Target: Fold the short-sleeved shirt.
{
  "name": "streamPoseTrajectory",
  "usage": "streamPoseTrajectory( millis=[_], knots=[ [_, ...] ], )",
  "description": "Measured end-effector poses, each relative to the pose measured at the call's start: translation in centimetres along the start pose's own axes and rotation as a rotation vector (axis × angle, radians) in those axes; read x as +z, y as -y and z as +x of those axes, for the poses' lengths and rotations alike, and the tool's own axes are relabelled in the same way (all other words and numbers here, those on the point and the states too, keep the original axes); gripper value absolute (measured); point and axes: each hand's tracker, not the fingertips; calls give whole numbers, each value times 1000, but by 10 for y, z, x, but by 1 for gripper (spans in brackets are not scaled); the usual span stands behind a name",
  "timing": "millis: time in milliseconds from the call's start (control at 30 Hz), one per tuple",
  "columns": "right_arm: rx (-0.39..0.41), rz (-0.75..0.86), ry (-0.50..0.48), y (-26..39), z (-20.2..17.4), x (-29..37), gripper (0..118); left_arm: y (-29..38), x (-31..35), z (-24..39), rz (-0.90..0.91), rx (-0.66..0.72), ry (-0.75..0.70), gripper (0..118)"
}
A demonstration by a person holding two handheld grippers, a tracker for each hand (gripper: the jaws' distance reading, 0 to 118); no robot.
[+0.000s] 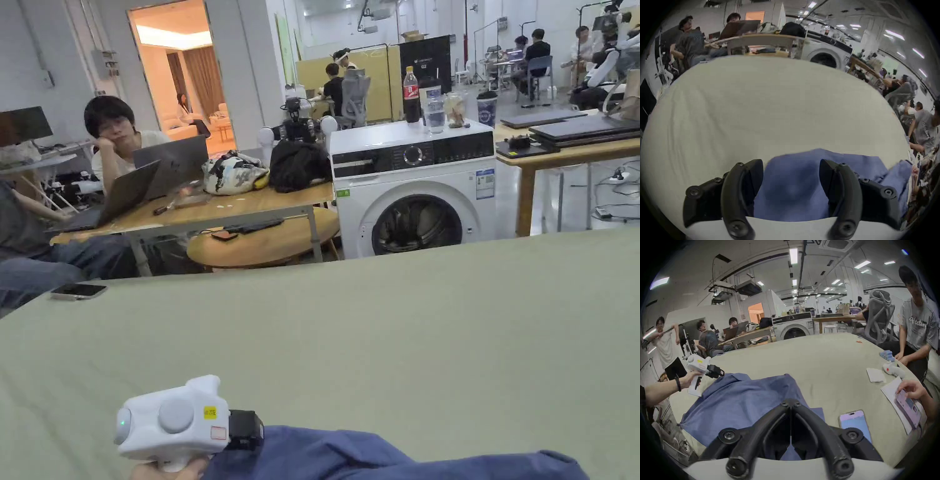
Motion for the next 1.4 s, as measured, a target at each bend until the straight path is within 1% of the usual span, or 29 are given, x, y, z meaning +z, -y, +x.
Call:
streamPoseTrajectory(
  millis=[67, 133, 167, 200, 233, 267, 300, 333, 367, 400, 433, 500, 567, 667, 700, 733, 767, 800, 833, 867, 900, 1000, 1067, 1133, 1200, 1267, 1300, 1333, 1400],
  knots=[
    [16, -15, 44, 0, 6, -1, 0, -1, -12, 3, -35, -36, -29, 70],
    [16, -29, 58, 0, 11, -3, 0, 1, -18, 8, -60, -80, -75, 59],
    [10, -42, 59, 2, 16, -6, 0, 3, -17, 11, -47, -79, -84, 50],
    [4, -49, 58, 1, 18, -9, 0, 2, -13, 14, -40, -85, -86, 35],
    [-1, -53, 58, 0, 18, -12, 0, 3, -12, 17, -19, -113, -102, 14],
    [-6, -59, 54, -2, 19, -17, 0, 4, -13, 20, -17, -120, -104, 0],
    [-11, -70, 46, -5, 19, -25, 0, 5, -15, 24, -23, -123, -99, 0],
    [-13, -88, 36, -12, 17, -35, 0, 6, -17, 27, -34, -140, -130, 0],
    [-11, -113, 21, -19, 16, -47, 4, 7, -18, 29, -32, -168, -148, 0],
    [-3, -117, 22, -25, 14, -58, 26, 7, -19, 31, -36, -176, -156, 0],
    [3, -134, 17, -36, 7, -69, 54, 7, -20, 33, -37, -171, -159, 0],
    [-3, -226, -20, -51, 5, -104, 69, 3, -24, 32, -59, -166, -163, 0],
    [-19, -275, -52, -61, 3, -142, 76, 0, -25, 32, -78, -161, -162, 0],
    [2, -380, -42, -64, -2, -191, 75, 0, -25, 32, -91, -164, -162, 0],
    [34, -421, -17, -62, -5, -203, 75, 0, -25, 33, -93, -167, -163, 0],
    [57, -443, 1, -60, -5, -214, 70, -1, -27, 31, -92, -169, -164, 0],
    [62, -467, 8, -57, -4, -223, 43, -1, -27, 31, -95, -168, -161, 0],
    [17, -494, -47, -55, 0, -228, 11, -2, -26, 31, -94, -165, -158, 0],
    [-33, -486, -54, -50, 1, -231, 4, -2, -23, 29, -91, -156, -153, 0],
    [-20, -470, -36, -51, 0, -227, 4, -3, -19, 27, -85, -139, -147, 0],
    [-2, -440, -44, -54, -2, -218, 4, -2, -9, 26, -47, -108, -124, 0],
    [-8, -340, -77, -75, -3, -188, 3, 0, 46, 19, 181, -156, -53, 0],
    [23, -286, -92, -94, -8, -169, 3, 0, 99, 14, 335, -115, 8, 0],
    [79, -234, -103, -116, -20, -149, 3, -3, 149, 8, 421, -47, 87, 0],
    [109, -159, -115, -141, -32, -127, 3, -3, 198, 8, 495, -81, 79, 0],
    [119, -89, -130, -167, -41, -103, 3, 2, 247, 14, 590, -125, 64, 0],
    [127, -59, -127, -180, -45, -93, 3, 3, 267, 14, 594, -133, 56, 0],
    [134, -23, -128, -194, -48, -81, 3, 4, 290, 15, 662, -134, 61, 0],
    [134, 39, -125, -220, -53, -59, 3, 7, 331, 21, 729, -154, 38, 0]
  ],
)
